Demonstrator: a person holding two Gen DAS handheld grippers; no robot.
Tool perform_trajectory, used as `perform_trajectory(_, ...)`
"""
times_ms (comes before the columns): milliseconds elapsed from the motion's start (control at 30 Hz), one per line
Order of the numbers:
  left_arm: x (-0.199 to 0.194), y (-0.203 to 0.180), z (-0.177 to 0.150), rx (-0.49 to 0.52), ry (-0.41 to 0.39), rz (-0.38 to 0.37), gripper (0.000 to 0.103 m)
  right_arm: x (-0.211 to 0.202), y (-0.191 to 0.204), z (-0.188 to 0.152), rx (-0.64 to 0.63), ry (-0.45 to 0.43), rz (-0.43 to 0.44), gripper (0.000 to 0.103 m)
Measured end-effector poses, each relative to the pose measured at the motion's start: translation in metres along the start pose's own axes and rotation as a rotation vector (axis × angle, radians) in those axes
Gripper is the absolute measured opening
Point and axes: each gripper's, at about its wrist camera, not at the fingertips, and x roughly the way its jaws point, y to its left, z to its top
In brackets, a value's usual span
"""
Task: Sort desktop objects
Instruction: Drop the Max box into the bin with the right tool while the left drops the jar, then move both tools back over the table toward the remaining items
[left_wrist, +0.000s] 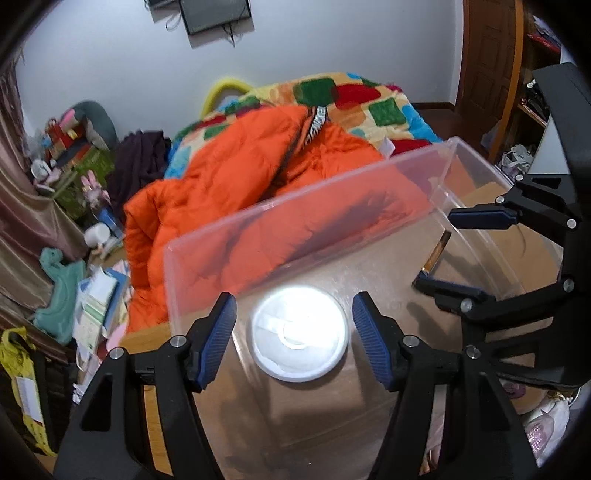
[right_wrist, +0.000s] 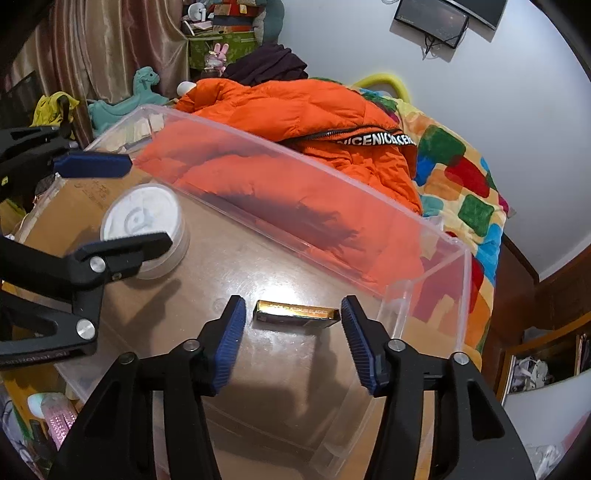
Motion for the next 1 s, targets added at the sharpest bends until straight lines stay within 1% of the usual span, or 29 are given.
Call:
perform_trajectory(33,-0.002,0.0,0.0,0.003,-0.004,0.003,0.065,-0.004,0.001,0.0,-0.001,-0.014,-0.009,0.063)
perform_trajectory(100,-0.008,0.0,0.0,0.008,-0.013,0.011,0.065,-0.011,0.001,-0.001,0.001,-0.041,-0.016,0.066)
perform_trajectory(200,-0.018,0.001,-0.001,0.008,-0.033,0.02,0.065,-0.024,0.0,-0.001,0.012,-0.069,-0.016,0.066)
perform_trajectory(233,-0.022,0.002,-0.002,0.005,-0.041,0.018,0.066,-0.029,0.0,-0.001,0.019,-0.079,-0.017,0.068)
perform_trajectory(300,-0.031,0.006,-0.003,-0.005,-0.057,0.014,0.073,-0.04,-0.003,-0.003,0.041,-0.1,-0.021,0.074)
perform_trajectory(433,-0.054,0.009,-0.008,-0.011,-0.093,0.025,0.075,-0.064,-0.007,-0.011,0.073,-0.137,-0.03,0.079)
perform_trajectory(500,-0.066,0.009,-0.011,-0.018,-0.109,0.021,0.077,-0.077,-0.01,-0.017,0.087,-0.151,-0.037,0.081)
perform_trajectory(533,-0.074,0.01,-0.014,-0.024,-0.118,0.015,0.079,-0.084,-0.011,-0.021,0.091,-0.158,-0.037,0.081)
perform_trajectory(600,-0.091,0.013,-0.02,-0.037,-0.139,0.003,0.086,-0.1,-0.012,-0.031,0.101,-0.176,-0.031,0.081)
perform_trajectory(667,-0.105,0.014,-0.026,-0.042,-0.16,-0.001,0.087,-0.117,-0.013,-0.042,0.116,-0.194,-0.024,0.082)
perform_trajectory(733,-0.122,0.013,-0.035,-0.041,-0.187,-0.001,0.088,-0.133,-0.013,-0.054,0.128,-0.215,-0.026,0.085)
perform_trajectory(800,-0.137,0.01,-0.045,-0.024,-0.213,0.0,0.091,-0.148,-0.008,-0.066,0.121,-0.236,-0.051,0.088)
perform_trajectory(900,-0.155,0.001,-0.065,0.013,-0.246,0.035,0.092,-0.166,-0.002,-0.084,0.109,-0.253,-0.076,0.089)
perform_trajectory(1000,-0.165,-0.007,-0.085,0.035,-0.256,0.035,0.092,-0.18,0.004,-0.104,0.12,-0.263,-0.054,0.089)
